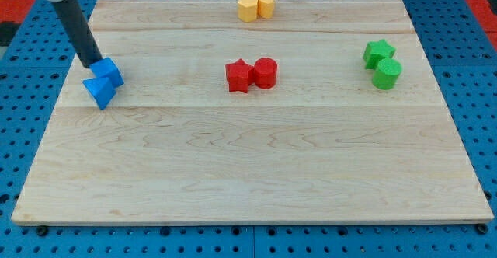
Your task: Move your arm towards top right
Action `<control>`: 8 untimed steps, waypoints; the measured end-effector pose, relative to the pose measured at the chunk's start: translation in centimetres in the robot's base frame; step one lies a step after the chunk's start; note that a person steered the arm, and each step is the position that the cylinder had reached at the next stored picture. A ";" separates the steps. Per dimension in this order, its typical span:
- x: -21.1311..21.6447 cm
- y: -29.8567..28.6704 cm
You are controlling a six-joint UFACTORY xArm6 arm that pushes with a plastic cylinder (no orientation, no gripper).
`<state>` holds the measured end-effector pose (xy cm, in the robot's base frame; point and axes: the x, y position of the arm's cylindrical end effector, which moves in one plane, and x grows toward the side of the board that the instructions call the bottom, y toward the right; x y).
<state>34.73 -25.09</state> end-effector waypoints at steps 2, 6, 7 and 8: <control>-3.7 9.0; -6.4 34.0; -7.1 39.4; -11.6 40.1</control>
<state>23.09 14.97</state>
